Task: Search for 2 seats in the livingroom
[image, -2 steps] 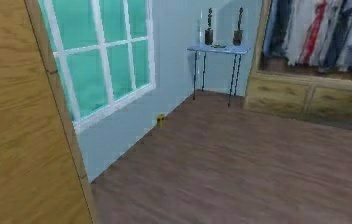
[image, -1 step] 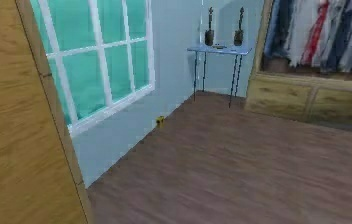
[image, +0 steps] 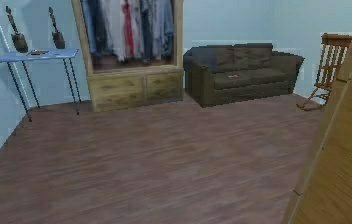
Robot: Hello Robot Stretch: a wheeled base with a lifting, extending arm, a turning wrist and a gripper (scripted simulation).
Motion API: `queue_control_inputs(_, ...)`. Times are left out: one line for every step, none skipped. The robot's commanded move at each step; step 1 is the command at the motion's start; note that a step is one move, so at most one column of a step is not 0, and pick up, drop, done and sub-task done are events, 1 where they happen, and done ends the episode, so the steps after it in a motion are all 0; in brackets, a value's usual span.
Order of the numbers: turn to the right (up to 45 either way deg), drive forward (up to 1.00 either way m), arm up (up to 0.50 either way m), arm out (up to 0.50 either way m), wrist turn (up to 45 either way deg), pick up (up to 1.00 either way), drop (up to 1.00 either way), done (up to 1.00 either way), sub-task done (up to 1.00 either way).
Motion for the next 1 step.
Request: queue_control_inputs(0.0,1.0,0.0,0.0,0.0,0.0,0.0,0.0,0.0)
